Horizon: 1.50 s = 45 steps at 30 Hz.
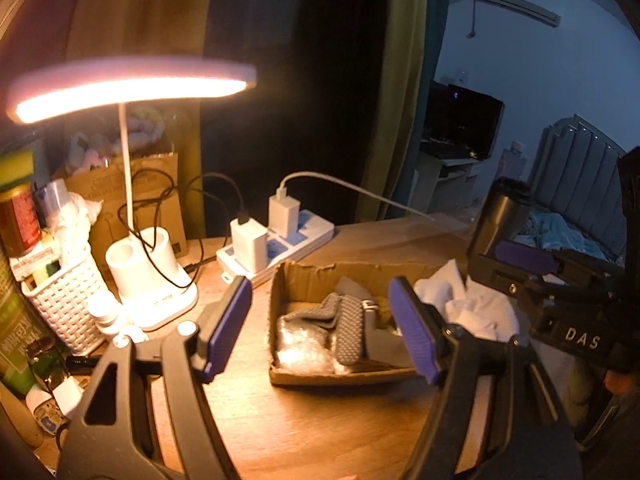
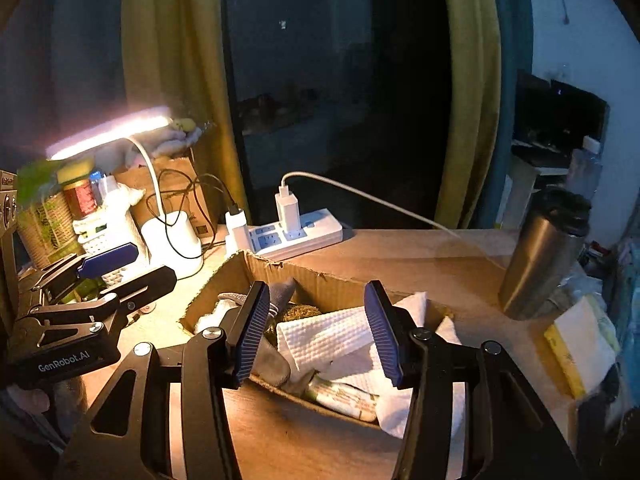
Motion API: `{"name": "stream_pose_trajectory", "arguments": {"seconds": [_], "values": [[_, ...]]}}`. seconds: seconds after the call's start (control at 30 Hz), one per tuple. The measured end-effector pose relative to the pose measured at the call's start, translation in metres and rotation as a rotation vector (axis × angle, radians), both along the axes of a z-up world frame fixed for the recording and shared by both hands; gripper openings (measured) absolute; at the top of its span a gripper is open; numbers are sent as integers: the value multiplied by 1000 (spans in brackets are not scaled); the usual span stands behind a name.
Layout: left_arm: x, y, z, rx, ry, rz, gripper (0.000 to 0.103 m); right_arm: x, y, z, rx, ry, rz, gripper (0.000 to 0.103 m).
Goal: Organize soft objects
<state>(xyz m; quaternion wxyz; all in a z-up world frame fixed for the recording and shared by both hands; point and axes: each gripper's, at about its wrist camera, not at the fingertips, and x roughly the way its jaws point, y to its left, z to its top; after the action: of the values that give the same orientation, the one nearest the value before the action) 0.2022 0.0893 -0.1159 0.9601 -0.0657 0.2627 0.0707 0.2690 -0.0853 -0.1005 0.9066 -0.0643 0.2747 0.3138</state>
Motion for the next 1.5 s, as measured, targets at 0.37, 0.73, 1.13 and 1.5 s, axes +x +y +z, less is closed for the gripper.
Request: {"name": "stream_pose_trajectory", "arguments": {"seconds": [0.37,0.73,1.13,1.5], "values": [[-35,-32,32,23,-65,-16,72,-41,-36,28,43,-74,-29,53],[-77,-62,63,50,-130,-31,89,-87,-72,55,94,-150,-61,62],[-128,-90,98,80,-229,-36,96,-137,-92,83,116,-223,-95,80],[-168,-104,128,107,-289,-33,96,-184,-113,111,128,-288,-137,81]]}}
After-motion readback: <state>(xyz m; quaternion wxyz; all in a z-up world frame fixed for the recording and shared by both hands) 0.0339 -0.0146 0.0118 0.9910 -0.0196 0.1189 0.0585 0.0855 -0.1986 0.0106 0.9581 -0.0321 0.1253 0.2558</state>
